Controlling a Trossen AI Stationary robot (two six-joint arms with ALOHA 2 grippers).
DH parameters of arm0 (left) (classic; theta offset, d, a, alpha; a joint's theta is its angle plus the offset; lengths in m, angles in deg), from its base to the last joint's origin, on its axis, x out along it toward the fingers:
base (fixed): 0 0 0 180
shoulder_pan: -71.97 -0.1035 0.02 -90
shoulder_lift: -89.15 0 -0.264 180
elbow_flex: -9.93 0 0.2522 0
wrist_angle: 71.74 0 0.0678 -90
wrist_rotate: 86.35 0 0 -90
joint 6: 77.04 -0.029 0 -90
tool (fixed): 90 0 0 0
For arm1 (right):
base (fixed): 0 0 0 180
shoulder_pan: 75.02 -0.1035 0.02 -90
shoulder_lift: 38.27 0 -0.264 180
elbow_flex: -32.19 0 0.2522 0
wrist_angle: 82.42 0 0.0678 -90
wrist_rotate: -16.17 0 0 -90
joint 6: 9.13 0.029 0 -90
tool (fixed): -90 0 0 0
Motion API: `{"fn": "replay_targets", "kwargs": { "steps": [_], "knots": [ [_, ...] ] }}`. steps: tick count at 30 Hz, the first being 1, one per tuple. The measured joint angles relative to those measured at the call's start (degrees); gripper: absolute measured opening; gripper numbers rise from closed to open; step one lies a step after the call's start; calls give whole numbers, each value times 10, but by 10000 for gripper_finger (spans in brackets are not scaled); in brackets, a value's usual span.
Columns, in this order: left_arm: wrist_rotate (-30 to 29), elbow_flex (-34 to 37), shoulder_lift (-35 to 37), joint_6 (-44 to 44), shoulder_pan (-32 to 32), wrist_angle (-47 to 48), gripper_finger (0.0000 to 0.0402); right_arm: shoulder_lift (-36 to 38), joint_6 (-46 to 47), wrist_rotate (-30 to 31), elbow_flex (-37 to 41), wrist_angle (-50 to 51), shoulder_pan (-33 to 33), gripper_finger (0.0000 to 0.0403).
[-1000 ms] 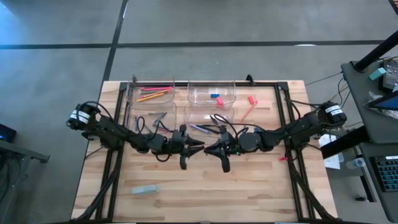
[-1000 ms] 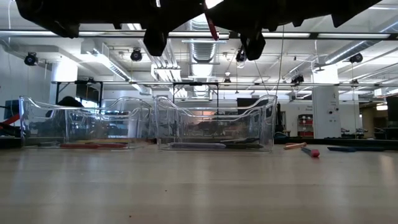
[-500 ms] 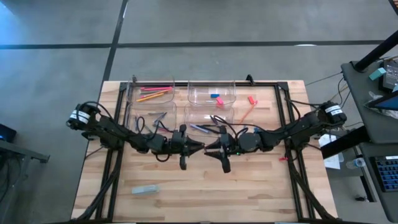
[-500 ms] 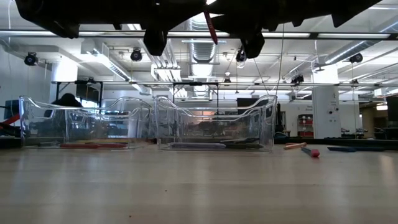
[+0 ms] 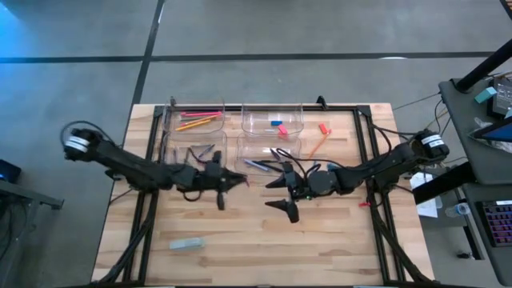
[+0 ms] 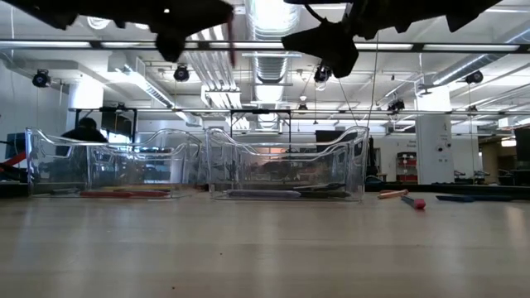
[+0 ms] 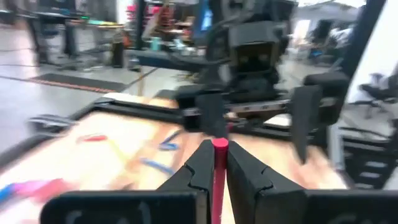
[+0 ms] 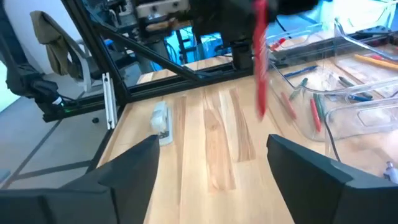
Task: Sort crayons/erasers/pens/pencils in bins
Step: Put the red crayon into the bottom left transparent bin
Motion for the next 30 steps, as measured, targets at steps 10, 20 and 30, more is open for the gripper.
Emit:
{"fn": "replay_targets", "kwargs": {
  "steps": [10,20,30],
  "knots": [
    [-210,129,251,0,1,178,10,7,17,1,0,27,0,297],
    [-383,204,364,0,1,353,10,5,16,1,0,29,2,297],
    [-385,196,265,-3,1,410,39,8,16,6,0,33,2,297]
  ]
}}
